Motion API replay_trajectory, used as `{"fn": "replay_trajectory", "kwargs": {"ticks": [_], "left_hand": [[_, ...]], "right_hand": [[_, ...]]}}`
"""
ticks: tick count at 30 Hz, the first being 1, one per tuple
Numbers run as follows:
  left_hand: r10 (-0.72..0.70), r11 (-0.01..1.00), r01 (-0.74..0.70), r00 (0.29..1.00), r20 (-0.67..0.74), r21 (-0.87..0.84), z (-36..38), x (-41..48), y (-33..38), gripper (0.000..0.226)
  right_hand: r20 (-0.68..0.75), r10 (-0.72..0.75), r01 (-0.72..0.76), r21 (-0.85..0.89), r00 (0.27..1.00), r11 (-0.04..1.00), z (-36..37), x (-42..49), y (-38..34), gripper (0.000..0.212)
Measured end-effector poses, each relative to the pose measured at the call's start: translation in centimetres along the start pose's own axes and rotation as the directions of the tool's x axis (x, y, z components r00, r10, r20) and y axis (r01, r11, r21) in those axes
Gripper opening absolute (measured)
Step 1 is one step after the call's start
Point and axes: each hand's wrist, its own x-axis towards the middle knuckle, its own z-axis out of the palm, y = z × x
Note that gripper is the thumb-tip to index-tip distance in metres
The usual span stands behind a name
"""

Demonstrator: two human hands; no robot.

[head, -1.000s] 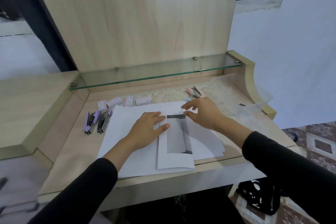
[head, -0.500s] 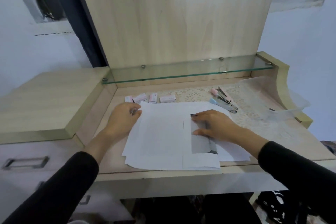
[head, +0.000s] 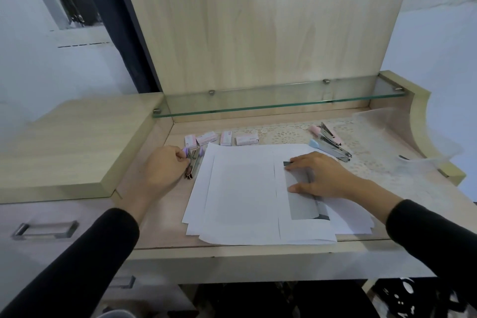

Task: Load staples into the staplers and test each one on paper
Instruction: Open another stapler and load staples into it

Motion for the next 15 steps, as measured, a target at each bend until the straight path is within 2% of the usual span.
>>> {"fn": "replay_trajectory", "kwargs": {"ticks": [3, 9, 15], "left_hand": [[-0.013, 0.994, 0.013, 1.0, -0.006, 0.104, 0.5, 0.3, -0.1, 0.012], [0.038, 0.958, -0.038, 0.999, 0.007, 0.283, 0.8, 1.0, 0.3, 0.043], [0.045, 0.957, -0.05, 0.999, 0.024, 0.284, 1.3, 1.4, 0.6, 0.051]], "right_hand": [[0.005, -0.005, 0.005, -0.013, 1.0, 1.0, 0.1, 0.1, 0.1, 0.057], [0.004, 0.001, -0.001, -0.008, 1.0, 1.0, 0.3, 0.2, 0.4, 0.059], [-0.061, -0.029, 0.031, 0.034, 0.998, 0.999, 0.8, -0.2, 0.8, 0.054]]}}
